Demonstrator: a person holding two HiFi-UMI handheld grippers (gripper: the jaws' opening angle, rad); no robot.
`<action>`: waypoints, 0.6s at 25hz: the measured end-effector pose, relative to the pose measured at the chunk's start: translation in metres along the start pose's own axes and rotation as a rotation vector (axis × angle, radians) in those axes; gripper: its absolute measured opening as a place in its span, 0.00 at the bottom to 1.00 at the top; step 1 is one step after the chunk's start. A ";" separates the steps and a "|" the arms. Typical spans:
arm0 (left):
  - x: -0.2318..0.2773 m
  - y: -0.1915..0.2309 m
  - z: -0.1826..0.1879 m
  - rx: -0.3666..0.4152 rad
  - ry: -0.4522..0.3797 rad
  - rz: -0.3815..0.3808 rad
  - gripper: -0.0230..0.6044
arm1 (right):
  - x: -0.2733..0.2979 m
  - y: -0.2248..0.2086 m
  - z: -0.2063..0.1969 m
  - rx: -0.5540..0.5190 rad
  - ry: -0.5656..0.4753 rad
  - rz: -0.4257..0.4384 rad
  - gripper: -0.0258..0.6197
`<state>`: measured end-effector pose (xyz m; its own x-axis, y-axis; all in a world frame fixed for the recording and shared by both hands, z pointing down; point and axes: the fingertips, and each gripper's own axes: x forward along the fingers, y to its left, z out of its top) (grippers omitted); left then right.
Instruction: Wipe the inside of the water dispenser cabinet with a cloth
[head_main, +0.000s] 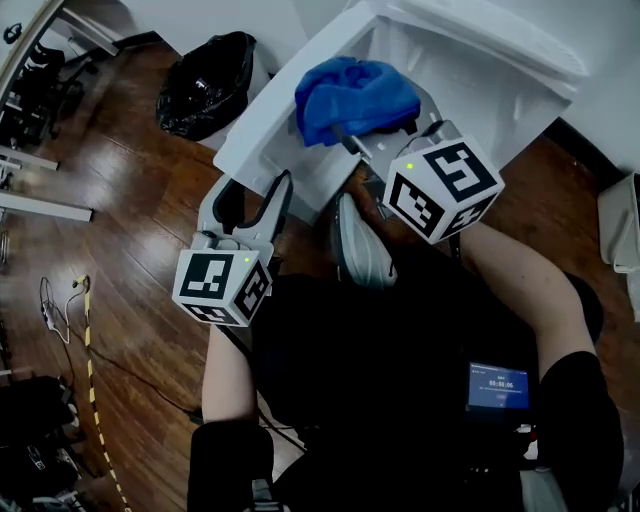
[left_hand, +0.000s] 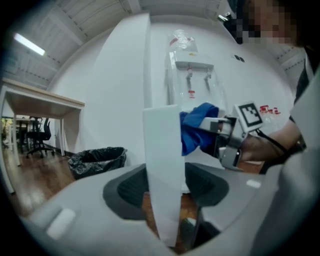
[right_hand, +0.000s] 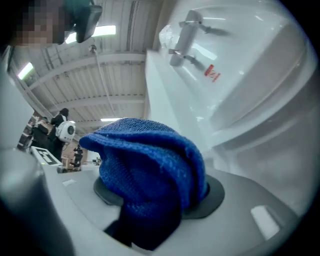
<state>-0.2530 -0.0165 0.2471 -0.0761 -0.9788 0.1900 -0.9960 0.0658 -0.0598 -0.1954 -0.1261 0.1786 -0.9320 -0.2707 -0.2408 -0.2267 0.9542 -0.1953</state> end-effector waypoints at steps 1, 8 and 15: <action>-0.001 0.003 -0.001 -0.022 -0.002 0.002 0.41 | 0.000 0.021 -0.001 -0.025 0.001 0.053 0.45; 0.000 0.024 -0.007 -0.047 0.017 0.056 0.36 | 0.003 0.119 -0.010 -0.336 0.004 0.274 0.46; 0.005 0.027 -0.001 -0.052 0.023 0.032 0.37 | 0.012 -0.012 -0.002 -0.405 -0.029 -0.021 0.46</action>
<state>-0.2803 -0.0194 0.2477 -0.1083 -0.9714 0.2111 -0.9941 0.1075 -0.0156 -0.2047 -0.1402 0.1800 -0.9190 -0.2883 -0.2690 -0.3438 0.9199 0.1888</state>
